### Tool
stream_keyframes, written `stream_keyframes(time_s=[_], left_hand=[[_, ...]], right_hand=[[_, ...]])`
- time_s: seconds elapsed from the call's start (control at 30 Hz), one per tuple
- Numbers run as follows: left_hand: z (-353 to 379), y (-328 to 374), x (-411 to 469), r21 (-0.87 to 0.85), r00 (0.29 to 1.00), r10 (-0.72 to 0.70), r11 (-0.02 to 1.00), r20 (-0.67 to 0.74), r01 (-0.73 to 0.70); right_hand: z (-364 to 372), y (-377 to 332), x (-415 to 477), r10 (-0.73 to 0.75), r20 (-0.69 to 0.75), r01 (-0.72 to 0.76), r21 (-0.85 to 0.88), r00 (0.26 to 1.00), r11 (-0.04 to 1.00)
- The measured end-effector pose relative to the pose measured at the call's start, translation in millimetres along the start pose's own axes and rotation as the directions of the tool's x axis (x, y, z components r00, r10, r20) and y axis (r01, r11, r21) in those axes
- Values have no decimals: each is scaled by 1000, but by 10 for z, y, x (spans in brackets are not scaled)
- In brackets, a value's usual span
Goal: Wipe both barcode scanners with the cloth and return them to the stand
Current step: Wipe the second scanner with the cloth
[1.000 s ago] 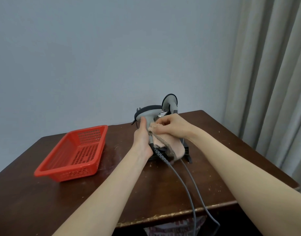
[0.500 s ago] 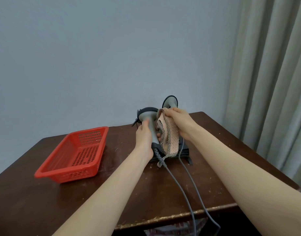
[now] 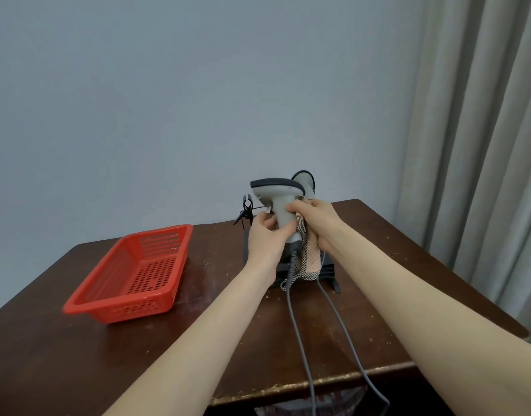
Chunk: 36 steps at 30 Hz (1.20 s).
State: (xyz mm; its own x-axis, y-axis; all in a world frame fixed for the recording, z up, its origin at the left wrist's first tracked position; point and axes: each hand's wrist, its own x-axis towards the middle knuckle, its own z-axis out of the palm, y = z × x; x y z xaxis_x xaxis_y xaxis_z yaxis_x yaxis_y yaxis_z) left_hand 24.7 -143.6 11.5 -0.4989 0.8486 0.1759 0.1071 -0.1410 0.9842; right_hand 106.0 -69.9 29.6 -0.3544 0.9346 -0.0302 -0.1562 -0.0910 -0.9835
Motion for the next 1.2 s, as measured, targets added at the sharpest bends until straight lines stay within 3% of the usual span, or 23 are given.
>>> stream_keyframes(time_s=[0.17,0.27,0.37,0.47,0.53,0.6,0.77,0.93,1.1,1.2], left_hand=[[48,64,-22,-24,989,-140,990,57,141],[23,57,-16,-57,985,-170,983,42,172],[1,5,3,-57,992,-130,990,0,129],[21,-15,-26,11,994,-111,994,3,111],[31,-27,-37,8,994,-109,994,17,109],[32,-33,-51,-3,994,-107,994,36,107],[27,-28,-72,81,998,-54,995,42,51],[10,9,-61,31,996,-39,999,76,37],[-12,-27,-18,42,998,-26,999,62,24],[-27,-49,-12,108,997,16,994,74,-24]], right_hand=[[0,6,-40,-63,-28,63,4,998,998],[-34,21,-50,-225,-87,201,-224,971,954],[-76,-54,-35,-463,-124,383,-400,878,833],[-37,-63,-6,-558,96,501,-583,824,639],[-13,-6,5,-548,224,528,-691,806,494],[-14,5,-28,-507,292,525,-745,811,411],[37,-54,-128,-350,411,538,-705,841,463],[-45,-93,14,-537,208,493,-734,818,467],[-4,-53,-76,-393,345,513,-697,852,501],[-6,-26,-138,-321,380,497,-651,867,573]])
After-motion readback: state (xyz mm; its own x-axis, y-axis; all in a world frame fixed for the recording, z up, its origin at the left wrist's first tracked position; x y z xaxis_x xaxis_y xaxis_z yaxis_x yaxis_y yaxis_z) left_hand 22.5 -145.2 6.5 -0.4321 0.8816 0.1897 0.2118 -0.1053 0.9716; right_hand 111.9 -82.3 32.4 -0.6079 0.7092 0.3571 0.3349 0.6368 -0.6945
